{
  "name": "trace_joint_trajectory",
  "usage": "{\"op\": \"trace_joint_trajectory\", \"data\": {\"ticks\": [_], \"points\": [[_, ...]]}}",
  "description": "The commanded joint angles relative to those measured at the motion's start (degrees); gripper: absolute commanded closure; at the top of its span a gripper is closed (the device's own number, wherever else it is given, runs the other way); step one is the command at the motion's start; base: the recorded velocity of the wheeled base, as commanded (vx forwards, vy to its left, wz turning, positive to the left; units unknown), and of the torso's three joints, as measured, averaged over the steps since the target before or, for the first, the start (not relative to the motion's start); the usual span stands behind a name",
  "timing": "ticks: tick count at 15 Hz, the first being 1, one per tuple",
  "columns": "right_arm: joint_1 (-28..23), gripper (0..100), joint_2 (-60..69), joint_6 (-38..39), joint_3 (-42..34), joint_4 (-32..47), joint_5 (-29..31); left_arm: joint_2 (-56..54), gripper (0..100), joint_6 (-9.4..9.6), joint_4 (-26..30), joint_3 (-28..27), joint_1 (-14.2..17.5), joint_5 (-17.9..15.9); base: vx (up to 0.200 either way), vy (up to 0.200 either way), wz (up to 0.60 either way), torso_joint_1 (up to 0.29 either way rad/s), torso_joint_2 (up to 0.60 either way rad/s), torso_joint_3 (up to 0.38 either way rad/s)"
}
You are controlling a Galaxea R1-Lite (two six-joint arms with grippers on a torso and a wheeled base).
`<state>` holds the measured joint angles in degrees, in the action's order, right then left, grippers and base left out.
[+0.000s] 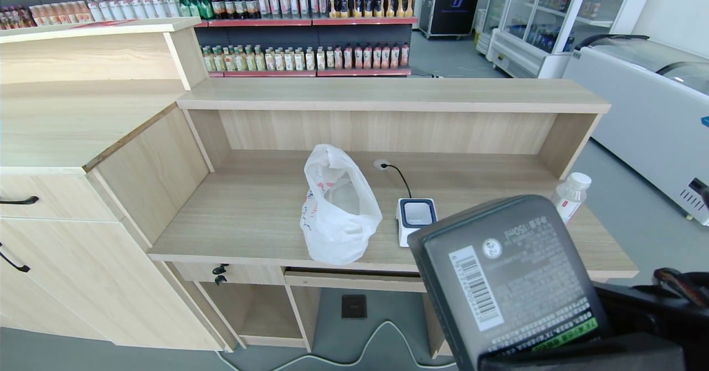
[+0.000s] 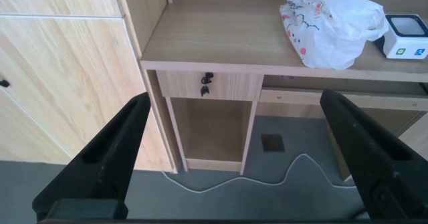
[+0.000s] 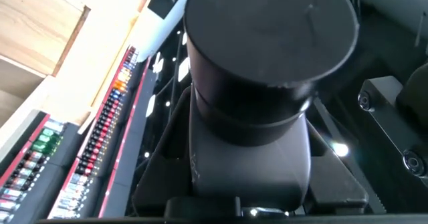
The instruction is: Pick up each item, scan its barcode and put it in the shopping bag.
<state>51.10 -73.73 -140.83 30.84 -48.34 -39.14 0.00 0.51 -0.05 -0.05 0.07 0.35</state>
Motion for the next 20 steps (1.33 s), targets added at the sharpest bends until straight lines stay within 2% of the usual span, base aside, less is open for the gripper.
{"op": "trace_joint_trajectory", "data": {"ticks": [1,8,10,11,12,13,14,15,17,19,20], "points": [[0.0,100,0.4,-0.1,-0.1,0.6,-0.1,0.0,0,0.02,0.0,0.0,0.0,0.0,0.000,0.000,0.00,0.000,0.00,0.000],[-0.2,100,1.8,-0.1,0.0,2.0,0.0,0.0,0,0.02,0.0,0.0,0.0,0.0,0.000,0.000,0.00,0.000,0.00,0.000],[-1.4,100,1.7,4.2,2.5,2.0,0.2,0.0,0,0.02,0.0,0.0,0.0,0.0,0.000,0.000,0.00,0.000,0.00,0.000],[-6.7,100,1.7,13.6,2.8,3.0,1.7,0.0,0,0.02,0.0,0.0,0.0,0.0,0.000,0.000,0.00,0.000,0.00,0.000],[-15.1,100,1.7,22.9,2.3,6.1,4.2,0.0,0,0.02,0.0,0.0,0.0,0.1,0.000,0.000,0.00,0.000,0.00,0.000],[-18.9,100,1.9,27.4,2.0,8.4,4.9,0.0,0,0.02,0.0,0.0,0.0,0.1,0.000,0.000,0.00,0.000,0.00,0.000],[-27.8,100,2.2,37.7,2.0,15.1,4.7,0.0,0,0.02,0.0,0.0,0.0,0.1,0.000,0.000,0.00,0.000,0.00,0.000],[-32.6,100,2.7,43.2,2.8,17.0,4.9,0.0,0,0.02,0.0,0.0,0.0,0.0,0.000,0.000,0.00,0.000,0.00,0.000],[-43.4,100,4.6,54.6,4.0,17.6,9.1,0.0,0,0.02,0.0,0.0,0.0,0.1,0.000,0.000,0.00,0.000,0.00,0.000],[-53.9,100,7.9,69.4,3.4,19.2,15.2,0.0,0,0.02,0.0,0.0,0.0,0.0,0.000,0.000,0.00,0.000,0.00,0.000],[-59.2,100,8.2,76.5,3.2,19.5,15.9,0.0,0,0.02,0.0,0.0,0.0,0.0,0.000,0.000,0.00,0.000,0.00,0.000]]}}
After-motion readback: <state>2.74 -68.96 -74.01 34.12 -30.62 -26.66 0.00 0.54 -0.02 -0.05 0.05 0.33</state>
